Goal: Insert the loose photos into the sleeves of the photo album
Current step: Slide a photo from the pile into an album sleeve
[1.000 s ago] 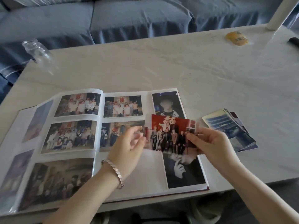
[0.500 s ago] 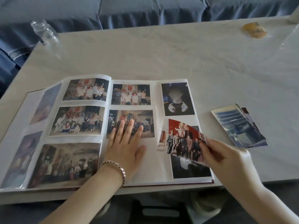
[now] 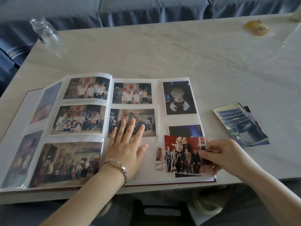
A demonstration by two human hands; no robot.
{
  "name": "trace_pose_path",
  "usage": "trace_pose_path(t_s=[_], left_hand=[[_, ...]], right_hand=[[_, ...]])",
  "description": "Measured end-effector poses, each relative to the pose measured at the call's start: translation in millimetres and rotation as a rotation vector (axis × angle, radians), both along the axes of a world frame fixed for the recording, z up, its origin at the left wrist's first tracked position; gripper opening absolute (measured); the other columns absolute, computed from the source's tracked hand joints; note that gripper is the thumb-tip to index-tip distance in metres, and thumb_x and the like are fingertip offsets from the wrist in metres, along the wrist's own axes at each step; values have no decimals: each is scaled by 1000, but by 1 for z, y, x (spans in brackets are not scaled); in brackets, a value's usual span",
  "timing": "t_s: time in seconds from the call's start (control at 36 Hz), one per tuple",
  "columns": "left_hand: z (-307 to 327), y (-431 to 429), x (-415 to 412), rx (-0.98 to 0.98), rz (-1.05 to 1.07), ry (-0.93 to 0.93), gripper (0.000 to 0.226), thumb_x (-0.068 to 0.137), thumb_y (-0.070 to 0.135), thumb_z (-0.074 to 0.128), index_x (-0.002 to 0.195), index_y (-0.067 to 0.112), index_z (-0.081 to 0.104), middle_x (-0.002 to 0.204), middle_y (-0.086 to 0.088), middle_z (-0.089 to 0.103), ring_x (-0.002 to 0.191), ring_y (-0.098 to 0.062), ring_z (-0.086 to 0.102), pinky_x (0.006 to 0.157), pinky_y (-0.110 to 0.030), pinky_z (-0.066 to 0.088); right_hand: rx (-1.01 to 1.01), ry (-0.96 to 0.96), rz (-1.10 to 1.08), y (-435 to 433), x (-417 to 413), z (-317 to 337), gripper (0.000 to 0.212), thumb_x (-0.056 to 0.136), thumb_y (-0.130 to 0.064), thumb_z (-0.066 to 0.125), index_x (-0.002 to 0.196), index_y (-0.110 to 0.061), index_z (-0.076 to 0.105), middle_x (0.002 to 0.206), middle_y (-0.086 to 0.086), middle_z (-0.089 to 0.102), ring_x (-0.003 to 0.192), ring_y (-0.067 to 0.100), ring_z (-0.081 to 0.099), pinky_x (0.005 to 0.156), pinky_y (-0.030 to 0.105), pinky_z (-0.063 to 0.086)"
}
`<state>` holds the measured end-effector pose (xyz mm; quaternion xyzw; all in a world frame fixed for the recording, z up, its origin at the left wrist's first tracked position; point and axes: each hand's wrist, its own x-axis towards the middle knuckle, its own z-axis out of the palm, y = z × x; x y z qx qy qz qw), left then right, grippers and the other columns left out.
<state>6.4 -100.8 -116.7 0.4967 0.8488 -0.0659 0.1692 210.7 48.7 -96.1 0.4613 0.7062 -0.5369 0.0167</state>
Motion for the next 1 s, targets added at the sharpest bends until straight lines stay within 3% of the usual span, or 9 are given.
trace_pose_path(t_s=[0.08, 0.17, 0.33, 0.44, 0.56, 0.67, 0.75, 0.89, 1.0], left_hand=[[-2, 0, 0, 14, -2, -9, 64, 66, 57, -26, 127, 40, -34, 136, 9, -44, 127, -14, -41, 103, -33, -26], [-2, -1, -1, 14, 0, -17, 68, 61, 56, -28, 126, 40, -35, 135, 9, -44, 127, -14, -41, 104, -33, -26], [0, 0, 0, 7, 22, -4, 47, 90, 52, -9, 127, 38, -34, 137, 7, -43, 128, -14, -40, 105, -33, -24], [2, 2, 0, -1, 27, -16, 52, 98, 48, 7, 132, 38, -30, 137, 9, -42, 127, -13, -40, 106, -33, -23], [7, 4, 0, 0, 13, -7, 55, 98, 48, 10, 144, 38, -18, 145, 9, -35, 133, -13, -34, 106, -32, -20], [19, 9, -10, -15, -47, -6, 49, 101, 40, 10, 148, 38, -2, 157, 9, -14, 144, -14, -15, 114, -33, -11], [31, 10, -30, -31, -148, 79, 45, 102, 34, 14, 147, 37, 13, 157, 13, 1, 145, -9, 0, 115, -39, -10], [35, -2, -67, -43, -149, 177, 46, 102, 31, 19, 147, 39, 13, 157, 15, 1, 145, -8, -5, 112, -44, -17], [21, -15, -79, 204, -128, 52, 49, 96, 30, 17, 142, 35, 34, 154, 14, 20, 138, 2, -3, 108, -32, -20]], right_hand=[[-14, -10, 21, 1, 0, 0, 8, 84, -14, 66, 81, -8, 70, 67, -3, 72, 57, 13, 69, 49, 23, 54], [-41, -2, 43, 2, 2, 3, 8, 84, -13, 65, 78, -11, 69, 67, -2, 72, 60, 13, 70, 50, 21, 54], [-98, 27, 73, 3, -1, 8, 9, 84, -15, 64, 76, -18, 67, 66, -9, 71, 63, 9, 70, 52, 20, 54], [-145, 46, 80, -4, -9, 6, 9, 85, -13, 63, 77, -13, 67, 65, -4, 72, 61, 11, 70, 48, 19, 51], [-213, 83, 77, -15, -23, 2, 7, 86, -12, 62, 82, -15, 67, 72, -3, 73, 66, 12, 70, 50, 20, 54], [-219, 101, 96, -30, -40, -4, 7, 88, -15, 61, 90, -15, 68, 80, -3, 72, 71, 12, 71, 57, 23, 57], [-197, 85, 145, -35, -48, -4, 8, 88, -17, 60, 86, -24, 64, 81, -8, 69, 74, 9, 70, 59, 22, 57], [-83, 52, 50, -29, -42, 0, 9, 87, -14, 62, 95, -17, 62, 89, 2, 69, 70, 11, 69, 60, 23, 57], [-71, 44, 17, -25, -40, 2, 12, 86, -7, 61, 96, -11, 65, 81, 1, 67, 67, 12, 68, 61, 23, 57]])
